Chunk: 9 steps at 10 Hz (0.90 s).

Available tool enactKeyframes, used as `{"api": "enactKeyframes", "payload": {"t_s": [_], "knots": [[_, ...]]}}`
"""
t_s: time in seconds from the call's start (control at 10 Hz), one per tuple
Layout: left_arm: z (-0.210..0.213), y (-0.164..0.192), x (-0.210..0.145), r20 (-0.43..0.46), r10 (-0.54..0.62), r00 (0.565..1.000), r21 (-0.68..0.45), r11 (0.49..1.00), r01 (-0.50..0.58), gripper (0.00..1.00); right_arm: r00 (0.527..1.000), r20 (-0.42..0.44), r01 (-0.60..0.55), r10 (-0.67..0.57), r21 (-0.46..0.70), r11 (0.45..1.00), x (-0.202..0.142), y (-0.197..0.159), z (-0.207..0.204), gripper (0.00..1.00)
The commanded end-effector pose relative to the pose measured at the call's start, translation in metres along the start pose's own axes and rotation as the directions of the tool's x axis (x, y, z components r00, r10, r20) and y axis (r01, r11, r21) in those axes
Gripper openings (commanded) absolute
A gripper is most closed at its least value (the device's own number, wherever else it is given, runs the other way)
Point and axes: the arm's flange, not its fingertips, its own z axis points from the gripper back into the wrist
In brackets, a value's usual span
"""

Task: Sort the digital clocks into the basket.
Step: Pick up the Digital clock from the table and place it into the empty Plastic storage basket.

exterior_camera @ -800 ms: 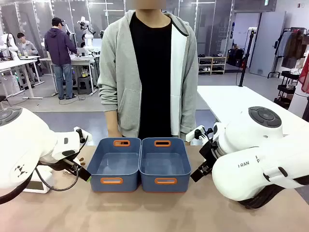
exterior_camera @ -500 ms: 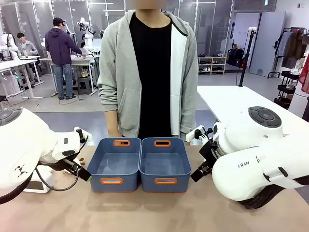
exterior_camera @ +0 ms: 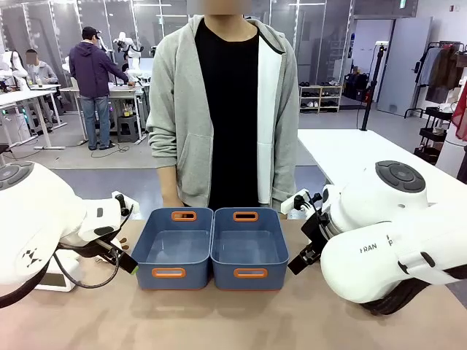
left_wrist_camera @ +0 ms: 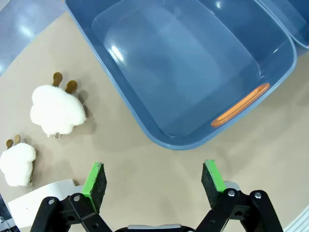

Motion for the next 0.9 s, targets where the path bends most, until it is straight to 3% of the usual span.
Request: {"api": "enactKeyframes", "payload": {"t_s": [0.0, 0.2, 0.6, 0.7, 0.8], "knots": [[0.019, 0.003, 0.013, -0.024, -0.001, 1.0, -0.083, 0.997, -0.001, 1.0, 1.0, 0.0, 0.0, 0.0, 0.0, 1.0, 0.0, 0.0, 0.0, 1.0], [0.043, 0.013, 0.022, -0.064, 0.022, 0.998, -0.158, 0.987, -0.032, 1.0, 0.999, -0.008, 0.039, -0.038, 0.064, 0.997, 0.017, -0.011, 0.016, 1.0], [0.077, 0.028, 0.018, -0.067, 0.077, 0.995, -0.184, 0.979, -0.088, 1.0, 0.997, -0.017, 0.078, -0.077, 0.108, 0.991, 0.026, -0.012, 0.053, 1.0], [0.085, 0.032, 0.016, -0.064, 0.077, 0.995, -0.229, 0.969, -0.09, 1.0, 0.993, -0.045, 0.11, -0.105, 0.131, 0.985, 0.025, -0.015, 0.065, 1.0], [0.1, 0.043, 0.01, -0.038, 0.124, 0.992, -0.4, 0.907, -0.129, 1.0, 0.98, -0.052, 0.199, -0.192, 0.289, 0.936, 0.021, -0.024, 0.081, 1.0]]}}
